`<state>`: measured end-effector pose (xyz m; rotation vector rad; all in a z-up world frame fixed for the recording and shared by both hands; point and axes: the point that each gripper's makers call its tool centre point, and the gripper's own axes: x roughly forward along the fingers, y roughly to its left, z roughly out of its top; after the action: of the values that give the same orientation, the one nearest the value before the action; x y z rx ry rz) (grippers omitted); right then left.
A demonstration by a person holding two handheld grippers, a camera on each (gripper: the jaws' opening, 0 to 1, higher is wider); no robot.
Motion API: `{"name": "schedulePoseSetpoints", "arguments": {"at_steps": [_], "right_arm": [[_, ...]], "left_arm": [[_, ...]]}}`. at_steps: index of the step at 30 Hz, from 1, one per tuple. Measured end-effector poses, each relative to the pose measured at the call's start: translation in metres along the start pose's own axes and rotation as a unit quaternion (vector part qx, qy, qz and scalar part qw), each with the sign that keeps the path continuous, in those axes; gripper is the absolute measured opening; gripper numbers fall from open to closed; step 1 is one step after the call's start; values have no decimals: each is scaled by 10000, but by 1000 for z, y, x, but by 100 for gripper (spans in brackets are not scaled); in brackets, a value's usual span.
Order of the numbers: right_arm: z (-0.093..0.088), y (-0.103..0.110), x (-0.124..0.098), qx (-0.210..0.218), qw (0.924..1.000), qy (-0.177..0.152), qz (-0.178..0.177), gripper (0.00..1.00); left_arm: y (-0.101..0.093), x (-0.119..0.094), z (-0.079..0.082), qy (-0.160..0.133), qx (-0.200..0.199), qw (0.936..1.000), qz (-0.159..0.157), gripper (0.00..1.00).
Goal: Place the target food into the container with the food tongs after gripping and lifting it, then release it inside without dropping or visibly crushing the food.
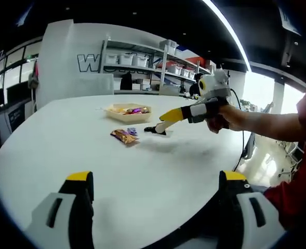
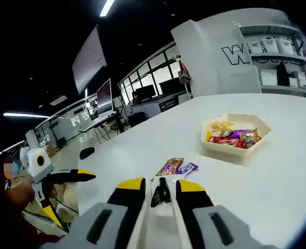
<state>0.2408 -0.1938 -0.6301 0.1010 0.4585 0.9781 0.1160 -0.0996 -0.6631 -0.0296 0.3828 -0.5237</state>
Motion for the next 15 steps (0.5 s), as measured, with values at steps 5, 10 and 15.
{"name": "schedulePoseSetpoints", "arguments": {"at_steps": [5,10,15], "right_arm": [[28,-13,-8,65,9996,-270,-97,18],[63,-24,-12,-40,9987,-471,-189,18],[90,-37,-13,-70,9975,-652,-257,18]], "left_arm": [[0,0,1,-16,6,10000,-12,99],[1,0,1,-28,-12,10000,-1,99],[1,0,3,-44,0,10000,9,99]]}}
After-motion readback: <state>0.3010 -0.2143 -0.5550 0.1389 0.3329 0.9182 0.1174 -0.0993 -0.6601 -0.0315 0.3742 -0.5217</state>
